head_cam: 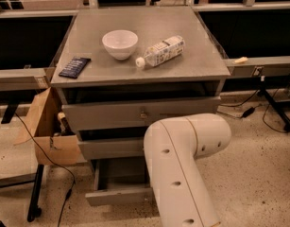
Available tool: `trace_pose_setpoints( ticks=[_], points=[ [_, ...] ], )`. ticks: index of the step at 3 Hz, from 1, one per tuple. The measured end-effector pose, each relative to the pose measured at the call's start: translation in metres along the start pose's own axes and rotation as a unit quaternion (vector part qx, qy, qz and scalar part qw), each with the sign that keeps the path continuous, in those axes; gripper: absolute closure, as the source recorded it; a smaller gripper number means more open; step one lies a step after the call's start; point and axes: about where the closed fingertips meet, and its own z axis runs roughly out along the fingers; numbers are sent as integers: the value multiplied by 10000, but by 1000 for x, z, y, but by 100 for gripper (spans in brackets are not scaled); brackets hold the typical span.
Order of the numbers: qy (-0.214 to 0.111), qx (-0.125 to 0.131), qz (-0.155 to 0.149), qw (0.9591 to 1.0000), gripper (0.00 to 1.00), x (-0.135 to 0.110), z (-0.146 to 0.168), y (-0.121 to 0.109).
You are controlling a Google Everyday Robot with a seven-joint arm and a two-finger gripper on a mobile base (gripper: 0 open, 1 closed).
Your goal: Open bottom drawer
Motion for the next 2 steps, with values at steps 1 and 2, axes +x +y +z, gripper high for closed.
trace_pose_setpoints(
  ticks=[1,2],
  points=[
    [75,37,-163,9998,100,2,0,-9],
    [115,32,-216,9997,100,2,1,-10]
  ],
)
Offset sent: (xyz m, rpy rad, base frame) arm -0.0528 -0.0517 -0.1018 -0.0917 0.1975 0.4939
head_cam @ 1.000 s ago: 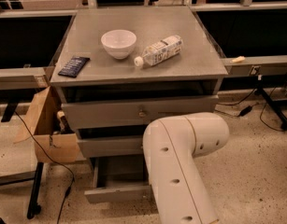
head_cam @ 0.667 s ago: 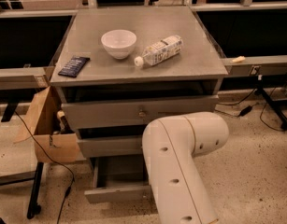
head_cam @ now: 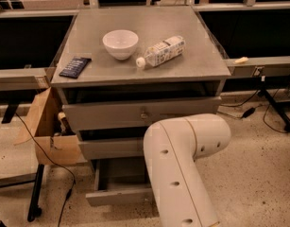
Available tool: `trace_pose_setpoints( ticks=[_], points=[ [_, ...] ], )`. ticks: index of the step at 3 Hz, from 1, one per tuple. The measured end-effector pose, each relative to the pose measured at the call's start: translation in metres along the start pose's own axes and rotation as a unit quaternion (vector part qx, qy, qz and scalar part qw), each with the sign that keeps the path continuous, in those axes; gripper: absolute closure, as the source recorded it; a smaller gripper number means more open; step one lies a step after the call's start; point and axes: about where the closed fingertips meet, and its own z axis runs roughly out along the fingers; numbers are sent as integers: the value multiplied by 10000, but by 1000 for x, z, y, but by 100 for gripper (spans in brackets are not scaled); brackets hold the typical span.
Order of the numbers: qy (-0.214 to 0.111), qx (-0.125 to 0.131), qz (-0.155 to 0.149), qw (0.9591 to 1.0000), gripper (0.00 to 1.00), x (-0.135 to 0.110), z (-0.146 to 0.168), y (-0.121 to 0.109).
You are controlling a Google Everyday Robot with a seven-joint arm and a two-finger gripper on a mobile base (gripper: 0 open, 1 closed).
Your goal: Open bottom drawer
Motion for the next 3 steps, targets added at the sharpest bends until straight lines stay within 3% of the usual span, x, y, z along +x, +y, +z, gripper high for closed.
trace_pose_setpoints(
  ticks=[3],
  points=[
    [106,-53,-218,9997,100,5,1,-1]
  ],
)
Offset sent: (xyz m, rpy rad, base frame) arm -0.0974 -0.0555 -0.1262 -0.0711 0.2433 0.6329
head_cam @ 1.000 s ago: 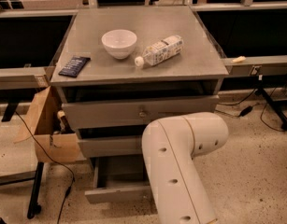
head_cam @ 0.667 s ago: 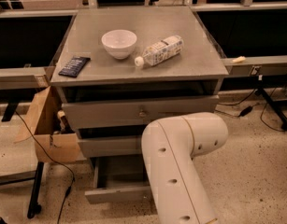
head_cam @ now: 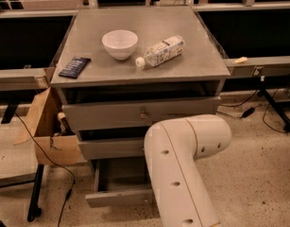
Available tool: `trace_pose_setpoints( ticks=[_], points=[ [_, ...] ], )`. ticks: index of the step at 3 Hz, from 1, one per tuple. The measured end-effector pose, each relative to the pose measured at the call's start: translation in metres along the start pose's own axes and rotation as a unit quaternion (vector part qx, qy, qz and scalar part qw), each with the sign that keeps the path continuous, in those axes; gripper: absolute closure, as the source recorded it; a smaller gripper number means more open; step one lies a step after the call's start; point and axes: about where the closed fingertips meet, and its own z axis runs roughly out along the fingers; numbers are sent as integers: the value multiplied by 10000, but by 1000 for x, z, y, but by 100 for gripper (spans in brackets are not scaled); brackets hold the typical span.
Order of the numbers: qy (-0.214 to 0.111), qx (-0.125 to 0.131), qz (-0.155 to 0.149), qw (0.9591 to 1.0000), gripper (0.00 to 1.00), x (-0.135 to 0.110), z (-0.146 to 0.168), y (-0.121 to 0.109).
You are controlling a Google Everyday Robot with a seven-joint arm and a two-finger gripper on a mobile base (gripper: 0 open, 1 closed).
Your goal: Open bottom drawer
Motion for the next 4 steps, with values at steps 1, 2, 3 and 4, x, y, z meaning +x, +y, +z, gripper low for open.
trace_pose_setpoints(
  ticks=[1,2,3,4],
  points=[
    [38,-66,-52,10000,100,2,1,2],
    [72,-127,-100,9998,100,5,1,4],
    [54,-143,-120,9998,100,7,2,2],
    [39,-159,-137,9998,100,8,0,1]
  ],
)
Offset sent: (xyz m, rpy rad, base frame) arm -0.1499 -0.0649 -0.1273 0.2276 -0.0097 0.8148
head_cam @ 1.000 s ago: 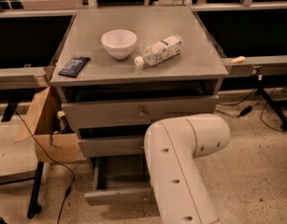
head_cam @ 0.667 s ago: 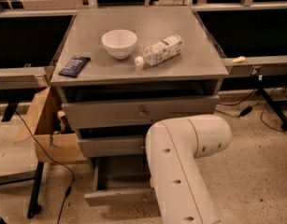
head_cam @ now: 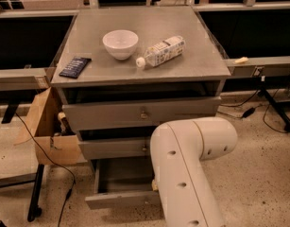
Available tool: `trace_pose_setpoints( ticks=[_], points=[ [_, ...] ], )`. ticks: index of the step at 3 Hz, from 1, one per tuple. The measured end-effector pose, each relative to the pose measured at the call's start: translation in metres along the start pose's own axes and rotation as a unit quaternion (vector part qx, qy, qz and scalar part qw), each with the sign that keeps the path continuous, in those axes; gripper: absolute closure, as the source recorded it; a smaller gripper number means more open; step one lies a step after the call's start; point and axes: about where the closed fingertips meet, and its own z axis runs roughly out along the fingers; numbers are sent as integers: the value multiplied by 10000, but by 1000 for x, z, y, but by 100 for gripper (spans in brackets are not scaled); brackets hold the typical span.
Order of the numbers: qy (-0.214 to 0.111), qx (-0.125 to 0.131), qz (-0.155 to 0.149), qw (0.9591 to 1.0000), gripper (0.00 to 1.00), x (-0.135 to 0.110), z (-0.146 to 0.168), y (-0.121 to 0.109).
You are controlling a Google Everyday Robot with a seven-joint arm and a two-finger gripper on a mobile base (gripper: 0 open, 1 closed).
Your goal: Open bottom drawer
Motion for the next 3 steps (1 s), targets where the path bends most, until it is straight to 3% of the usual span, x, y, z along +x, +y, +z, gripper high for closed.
trace_pose_setpoints(
  ticks=[3],
  points=[
    [-134,-38,-32,9999,100,3,-1,-6]
  ],
)
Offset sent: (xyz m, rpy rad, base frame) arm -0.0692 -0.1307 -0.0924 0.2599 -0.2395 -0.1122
